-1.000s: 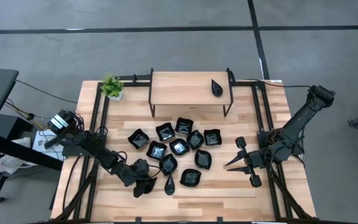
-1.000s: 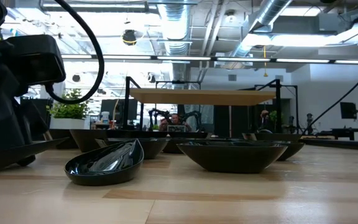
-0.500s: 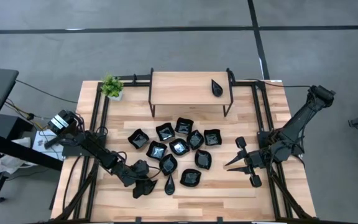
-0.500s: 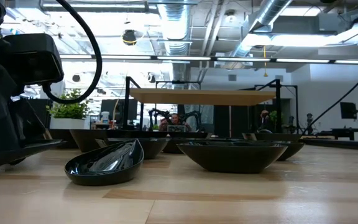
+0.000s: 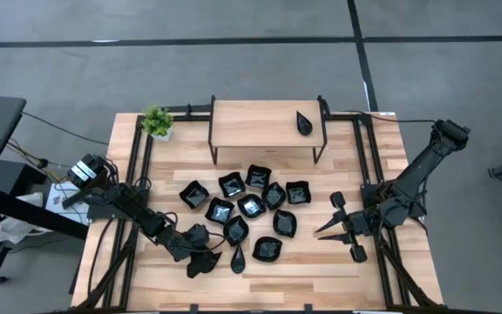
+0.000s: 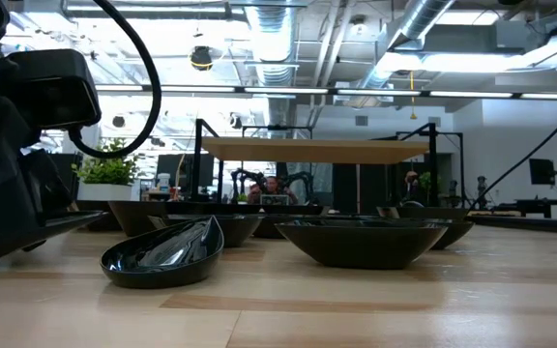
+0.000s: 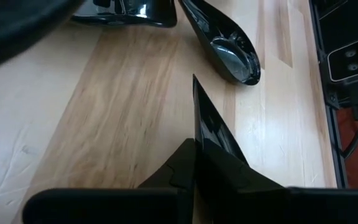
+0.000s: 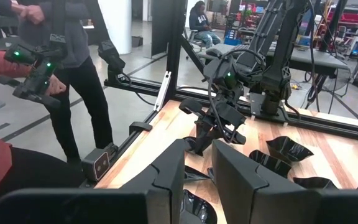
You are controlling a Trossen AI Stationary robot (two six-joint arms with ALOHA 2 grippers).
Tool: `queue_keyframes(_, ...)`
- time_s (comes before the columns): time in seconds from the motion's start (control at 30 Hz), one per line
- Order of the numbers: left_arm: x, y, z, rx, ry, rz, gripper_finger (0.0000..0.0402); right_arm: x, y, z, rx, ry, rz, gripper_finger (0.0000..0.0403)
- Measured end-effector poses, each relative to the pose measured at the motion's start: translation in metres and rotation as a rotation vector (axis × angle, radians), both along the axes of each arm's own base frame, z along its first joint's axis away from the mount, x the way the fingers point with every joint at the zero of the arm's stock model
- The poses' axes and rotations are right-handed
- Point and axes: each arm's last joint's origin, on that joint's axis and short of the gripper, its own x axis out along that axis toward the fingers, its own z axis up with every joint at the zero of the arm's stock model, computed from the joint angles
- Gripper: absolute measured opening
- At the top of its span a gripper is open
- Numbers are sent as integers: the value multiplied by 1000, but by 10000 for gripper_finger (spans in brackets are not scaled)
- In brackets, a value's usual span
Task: Pick & Place Mini shaped plates
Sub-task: Stack the black drop shaped plate on top of the black drop shaped plate on the shelf
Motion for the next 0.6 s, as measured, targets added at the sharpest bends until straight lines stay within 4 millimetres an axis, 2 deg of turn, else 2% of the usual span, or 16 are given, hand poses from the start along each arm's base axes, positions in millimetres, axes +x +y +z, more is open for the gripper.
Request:
queue_keyframes(0.4, 4, -2, 5, 5, -71, -38, 25, 2, -3, 0, -6, -3, -46, 77)
queue_keyframes(0.5, 7, -1, 14, 25, -122, -38, 25, 5, -8, 0, -4, -5, -114, 77)
queue_keyframes(0.6, 11, 2, 31, 52, -212, -29, 25, 9, -13, 0, -4, -6, -155, 77)
